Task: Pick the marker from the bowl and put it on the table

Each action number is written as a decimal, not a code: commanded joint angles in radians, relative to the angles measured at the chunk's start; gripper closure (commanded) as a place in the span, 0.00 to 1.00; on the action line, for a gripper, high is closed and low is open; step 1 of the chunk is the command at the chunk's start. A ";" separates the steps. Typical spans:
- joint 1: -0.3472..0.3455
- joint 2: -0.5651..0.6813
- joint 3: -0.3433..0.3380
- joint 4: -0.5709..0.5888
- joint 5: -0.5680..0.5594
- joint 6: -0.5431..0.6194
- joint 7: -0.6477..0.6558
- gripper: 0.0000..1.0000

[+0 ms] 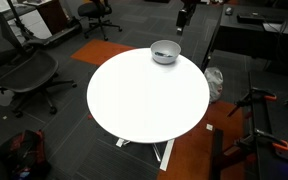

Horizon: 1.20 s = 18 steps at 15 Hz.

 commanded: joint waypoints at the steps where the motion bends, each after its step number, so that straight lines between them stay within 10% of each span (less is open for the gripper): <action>1: -0.005 -0.002 0.008 0.002 -0.002 -0.003 0.002 0.00; 18: -0.033 0.232 0.015 0.087 0.022 0.216 0.016 0.00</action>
